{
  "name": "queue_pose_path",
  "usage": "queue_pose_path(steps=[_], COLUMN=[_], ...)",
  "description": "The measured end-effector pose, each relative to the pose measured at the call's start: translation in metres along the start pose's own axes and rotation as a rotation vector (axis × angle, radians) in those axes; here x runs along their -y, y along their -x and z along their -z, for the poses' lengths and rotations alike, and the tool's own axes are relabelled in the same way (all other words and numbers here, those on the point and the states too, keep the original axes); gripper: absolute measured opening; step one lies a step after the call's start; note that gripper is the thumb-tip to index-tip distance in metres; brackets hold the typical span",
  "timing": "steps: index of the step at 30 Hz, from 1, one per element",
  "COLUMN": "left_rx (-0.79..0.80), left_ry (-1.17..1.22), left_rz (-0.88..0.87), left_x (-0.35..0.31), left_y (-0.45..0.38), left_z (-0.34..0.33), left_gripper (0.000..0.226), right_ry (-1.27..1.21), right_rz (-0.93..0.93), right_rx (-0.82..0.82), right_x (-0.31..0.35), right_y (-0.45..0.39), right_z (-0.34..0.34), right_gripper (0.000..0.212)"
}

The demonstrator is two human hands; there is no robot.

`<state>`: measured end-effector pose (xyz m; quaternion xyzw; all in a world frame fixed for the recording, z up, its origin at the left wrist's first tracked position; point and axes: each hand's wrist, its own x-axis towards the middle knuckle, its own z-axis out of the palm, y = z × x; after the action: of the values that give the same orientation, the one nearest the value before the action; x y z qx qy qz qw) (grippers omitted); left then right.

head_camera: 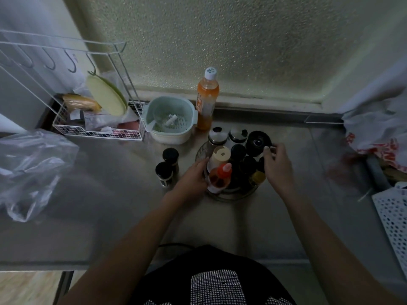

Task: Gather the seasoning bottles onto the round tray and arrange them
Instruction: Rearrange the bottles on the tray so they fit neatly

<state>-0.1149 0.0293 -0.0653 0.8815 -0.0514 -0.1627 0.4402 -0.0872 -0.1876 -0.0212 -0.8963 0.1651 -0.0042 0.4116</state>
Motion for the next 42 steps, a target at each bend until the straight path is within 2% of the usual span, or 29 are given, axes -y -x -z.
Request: queue_pose_path(steps=[3, 5, 8, 10, 12, 14, 15, 18, 21, 23, 25, 29, 32, 34, 36, 39, 42], left_rx=[-0.157, -0.328, -0.576, -0.693, -0.774, -0.845, -0.864, -0.777, -0.539, -0.506, -0.544, -0.585, -0.649, -0.557, -0.35, -0.107, -0.05], left_ry=[0.02, -0.045, -0.306, -0.469, -0.528, -0.587, -0.609, -0.52, -0.445, -0.444, -0.438, -0.357, -0.34, -0.328, -0.311, -0.433, -0.507], left_rz=[-0.01, 0.026, -0.082, -0.206, -0.275, -0.228, -0.148, 0.182, 0.288, 0.268, 0.227, 0.169, -0.022, -0.207, -0.288, -0.317, -0.245], left_x=[-0.001, 0.005, 0.022, 0.031, 0.037, 0.042, 0.045, 0.048, 0.05, 0.05, 0.044, 0.032, 0.026, 0.016, 0.001, -0.008, -0.013], left_y=[0.01, 0.018, 0.028, 0.03, 0.032, 0.033, 0.033, 0.029, 0.019, 0.015, 0.014, 0.013, 0.015, 0.016, 0.012, -0.006, -0.022], left_z=[-0.001, -0.002, -0.001, 0.004, 0.008, 0.013, 0.017, 0.035, 0.046, 0.043, 0.037, 0.027, 0.025, 0.022, 0.017, 0.005, -0.002], left_gripper=[0.053, 0.043, 0.034, 0.034, 0.038, 0.042, 0.043, 0.062, 0.072, 0.072, 0.073, 0.073, 0.069, 0.062, 0.066, 0.082, 0.093], right_ry=[0.144, 0.146, 0.14, 0.162, 0.202, 0.228, 0.249, 0.443, 0.56, 0.477, 0.368, 0.253, 0.251, 0.247, 0.223, 0.167, 0.133], right_rz=[0.168, 0.307, 0.496, 0.52, 0.52, 0.566, 0.604, 0.685, 0.682, 0.625, 0.576, 0.505, 0.455, 0.455, 0.455, 0.473, 0.485], right_rx=[-0.216, -0.281, -0.187, -0.117, -0.048, -0.002, 0.018, 0.131, 0.228, 0.238, 0.24, 0.319, 0.431, 0.431, 0.378, 0.298, 0.229], right_x=[0.017, 0.031, 0.048, 0.056, 0.061, 0.063, 0.063, 0.058, 0.048, 0.048, 0.049, 0.049, 0.043, 0.038, 0.036, 0.038, 0.041], right_y=[0.008, 0.018, 0.03, 0.029, 0.026, 0.028, 0.031, 0.048, 0.056, 0.055, 0.051, 0.047, 0.048, 0.049, 0.052, 0.054, 0.054], right_z=[-0.004, -0.007, -0.017, -0.025, -0.029, -0.028, -0.026, -0.02, -0.024, -0.027, -0.028, -0.028, -0.024, -0.022, -0.019, -0.01, 0.002], right_gripper=[0.035, 0.029, 0.024, 0.026, 0.032, 0.033, 0.031, 0.034, 0.035, 0.029, 0.024, 0.028, 0.029, 0.027, 0.025, 0.02, 0.016])
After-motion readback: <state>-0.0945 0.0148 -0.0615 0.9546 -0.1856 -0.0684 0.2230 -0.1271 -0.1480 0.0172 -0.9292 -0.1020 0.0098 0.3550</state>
